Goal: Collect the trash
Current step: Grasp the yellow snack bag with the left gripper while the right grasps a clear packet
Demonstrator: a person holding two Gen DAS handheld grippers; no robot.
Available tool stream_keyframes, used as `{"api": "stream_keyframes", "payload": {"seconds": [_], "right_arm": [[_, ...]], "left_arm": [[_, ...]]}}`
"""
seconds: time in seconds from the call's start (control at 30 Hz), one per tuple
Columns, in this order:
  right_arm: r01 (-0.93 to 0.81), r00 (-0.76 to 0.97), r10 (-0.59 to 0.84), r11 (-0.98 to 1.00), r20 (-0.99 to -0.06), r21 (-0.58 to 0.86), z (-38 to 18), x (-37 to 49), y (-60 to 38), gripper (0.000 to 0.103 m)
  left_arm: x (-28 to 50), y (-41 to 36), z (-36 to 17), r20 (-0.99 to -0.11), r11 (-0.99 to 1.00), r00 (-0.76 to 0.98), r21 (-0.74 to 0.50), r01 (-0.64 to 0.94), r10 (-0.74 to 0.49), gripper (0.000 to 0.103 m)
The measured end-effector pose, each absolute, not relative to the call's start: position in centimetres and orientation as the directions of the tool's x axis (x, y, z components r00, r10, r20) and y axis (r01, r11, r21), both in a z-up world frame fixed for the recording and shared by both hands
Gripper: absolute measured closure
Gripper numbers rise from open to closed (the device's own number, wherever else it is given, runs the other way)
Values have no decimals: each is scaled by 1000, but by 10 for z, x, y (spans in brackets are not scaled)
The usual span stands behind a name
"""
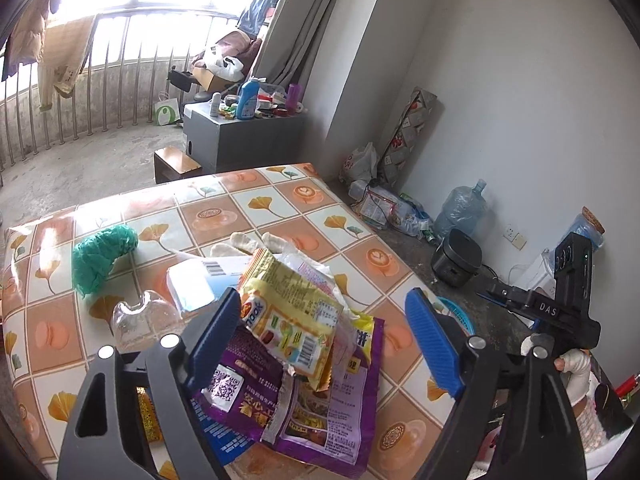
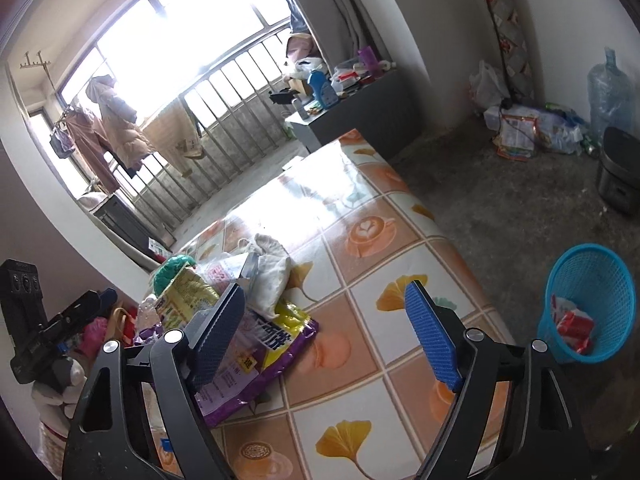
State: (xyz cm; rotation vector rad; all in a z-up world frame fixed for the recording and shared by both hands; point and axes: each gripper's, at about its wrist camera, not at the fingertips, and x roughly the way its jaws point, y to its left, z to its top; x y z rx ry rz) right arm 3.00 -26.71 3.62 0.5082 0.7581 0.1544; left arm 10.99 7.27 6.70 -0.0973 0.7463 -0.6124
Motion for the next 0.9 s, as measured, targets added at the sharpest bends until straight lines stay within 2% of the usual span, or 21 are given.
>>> {"api": "stream_keyframes", "payload": {"seconds": [0.13,0.23,0.43,0.57,0.73,0.9], "right_arm": [[-12,668,420,831,-614,556,33,47,-245,43],[-50,615,512,785,-600,617,28,66,-227,49],[-30,499,621,710,-605,704,5,97,-197,57],[-11,453,643,697,-618,717,-6,106,-184,64],[10,417,662,681,-622,732,-14,113,-181,82],[14,408,670,674,-619,739,-12,115,-184,89]], "left_arm": [[117,77,54,-634,826,547,-302,475,-546,39],[127,79,43,-664,837,528,-305,455,-529,48],[162,96,30,-697,844,483,-384,374,-530,49],[193,106,21,-712,824,416,-463,328,-565,49],[217,107,11,-723,801,348,-515,305,-597,49],[221,101,11,-723,787,321,-513,343,-612,49]]}}
